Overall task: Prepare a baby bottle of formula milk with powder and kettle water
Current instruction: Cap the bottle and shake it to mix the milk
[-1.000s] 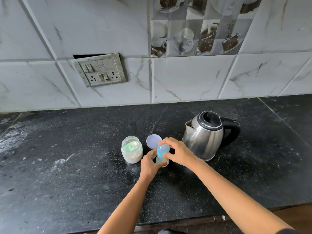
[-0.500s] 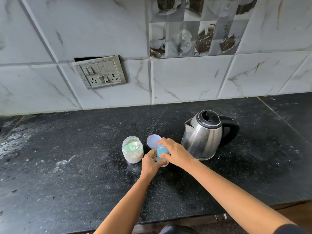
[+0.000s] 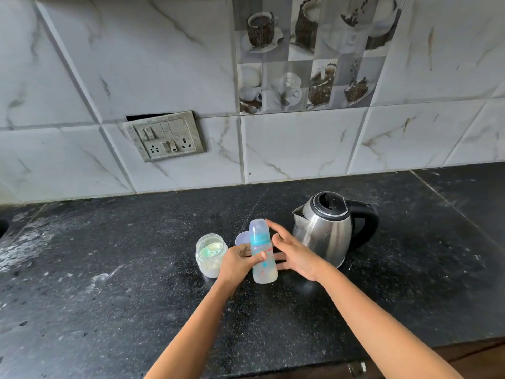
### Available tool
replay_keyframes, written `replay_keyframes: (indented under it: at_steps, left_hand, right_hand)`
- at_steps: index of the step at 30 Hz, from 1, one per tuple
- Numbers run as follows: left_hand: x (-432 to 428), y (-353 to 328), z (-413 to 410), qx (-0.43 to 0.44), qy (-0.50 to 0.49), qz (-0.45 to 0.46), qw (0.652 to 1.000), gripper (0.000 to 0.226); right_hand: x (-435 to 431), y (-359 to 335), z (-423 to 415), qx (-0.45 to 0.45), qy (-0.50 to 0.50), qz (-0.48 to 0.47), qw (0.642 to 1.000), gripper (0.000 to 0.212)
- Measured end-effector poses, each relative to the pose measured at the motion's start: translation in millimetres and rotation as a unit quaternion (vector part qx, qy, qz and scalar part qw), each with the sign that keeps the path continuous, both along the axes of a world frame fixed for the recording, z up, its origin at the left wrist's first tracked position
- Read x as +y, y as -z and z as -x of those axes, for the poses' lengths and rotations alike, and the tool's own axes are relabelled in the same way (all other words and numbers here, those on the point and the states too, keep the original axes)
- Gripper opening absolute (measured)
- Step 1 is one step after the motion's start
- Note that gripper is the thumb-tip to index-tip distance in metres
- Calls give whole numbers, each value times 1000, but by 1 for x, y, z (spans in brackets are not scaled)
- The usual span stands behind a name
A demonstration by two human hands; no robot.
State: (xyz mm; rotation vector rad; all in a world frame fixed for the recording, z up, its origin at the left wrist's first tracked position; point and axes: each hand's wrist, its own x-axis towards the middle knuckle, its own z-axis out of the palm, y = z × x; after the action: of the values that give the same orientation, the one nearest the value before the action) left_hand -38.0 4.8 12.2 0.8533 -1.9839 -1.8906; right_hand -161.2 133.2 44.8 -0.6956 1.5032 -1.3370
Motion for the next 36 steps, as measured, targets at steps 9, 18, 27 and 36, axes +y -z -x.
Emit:
replay_keyframes:
  at_steps: [9,18,27,36]
  left_hand:
    - [0,-19,-8,58,-4,-67,996,25]
    - [0,43,-58,-45,-162,134,977,30]
    - [0,99,-87,-108,-32,321,940,25]
    - [5,111,-85,-65,36,369,927,47]
  right_hand:
    - [-4,-5,-4,-88,61,18,994,47]
    - [-37,-7,-23,-391,254,103,879,38]
    - [-65,-32,-28,-516,307,158,784,38]
    - [-80,-38,-19,-464,279,145,828,47]
